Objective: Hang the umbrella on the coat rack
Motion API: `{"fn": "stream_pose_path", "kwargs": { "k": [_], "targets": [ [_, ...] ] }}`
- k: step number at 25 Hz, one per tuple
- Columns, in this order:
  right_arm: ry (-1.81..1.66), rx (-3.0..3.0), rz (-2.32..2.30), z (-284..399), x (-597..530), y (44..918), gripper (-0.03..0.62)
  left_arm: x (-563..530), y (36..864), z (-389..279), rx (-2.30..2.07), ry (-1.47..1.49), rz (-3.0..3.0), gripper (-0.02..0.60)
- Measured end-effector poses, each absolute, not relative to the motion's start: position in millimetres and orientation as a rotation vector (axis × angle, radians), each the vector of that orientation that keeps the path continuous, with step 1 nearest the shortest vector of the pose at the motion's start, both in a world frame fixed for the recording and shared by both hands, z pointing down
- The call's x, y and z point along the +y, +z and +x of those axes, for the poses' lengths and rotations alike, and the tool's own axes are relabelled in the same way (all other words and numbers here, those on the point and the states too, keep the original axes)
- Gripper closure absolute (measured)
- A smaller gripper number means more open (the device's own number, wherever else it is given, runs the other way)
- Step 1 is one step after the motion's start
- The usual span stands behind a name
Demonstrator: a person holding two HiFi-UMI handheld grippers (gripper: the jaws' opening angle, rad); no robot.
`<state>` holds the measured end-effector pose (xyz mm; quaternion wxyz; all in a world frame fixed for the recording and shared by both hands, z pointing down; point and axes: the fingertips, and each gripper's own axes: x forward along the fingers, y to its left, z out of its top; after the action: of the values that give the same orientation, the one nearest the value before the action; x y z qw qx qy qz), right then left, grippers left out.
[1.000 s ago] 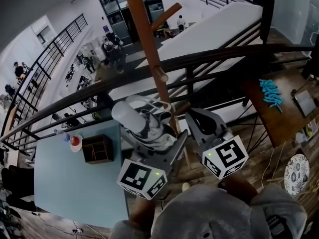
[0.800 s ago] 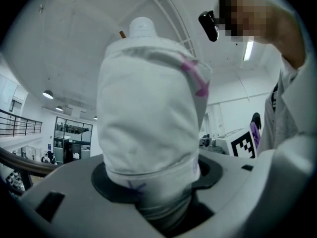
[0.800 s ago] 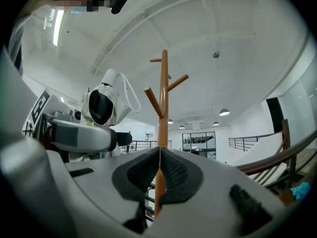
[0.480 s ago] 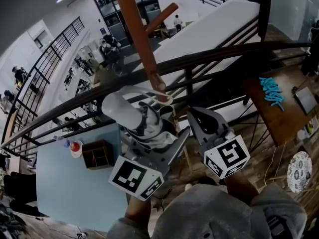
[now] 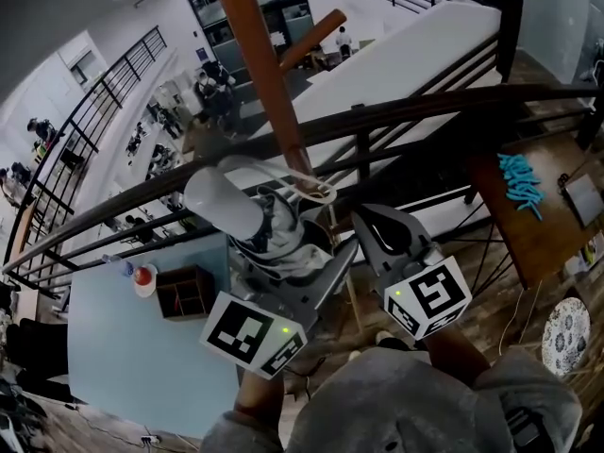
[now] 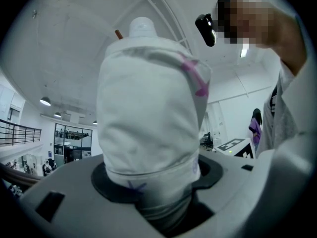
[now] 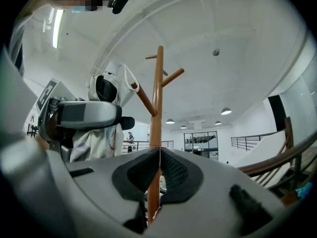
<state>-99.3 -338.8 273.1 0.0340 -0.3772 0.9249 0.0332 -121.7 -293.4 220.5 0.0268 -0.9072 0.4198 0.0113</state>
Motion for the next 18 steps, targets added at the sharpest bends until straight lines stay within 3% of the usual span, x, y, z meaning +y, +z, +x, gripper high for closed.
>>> {"fn": "stream_pose_path", "kwargs": {
  "k": [18],
  "targets": [
    [0.105,2.845,-1.139,-113,-366,274,0.569,-319,214,-131,1.299,0.002,-2.752,0.296]
  ]
}}
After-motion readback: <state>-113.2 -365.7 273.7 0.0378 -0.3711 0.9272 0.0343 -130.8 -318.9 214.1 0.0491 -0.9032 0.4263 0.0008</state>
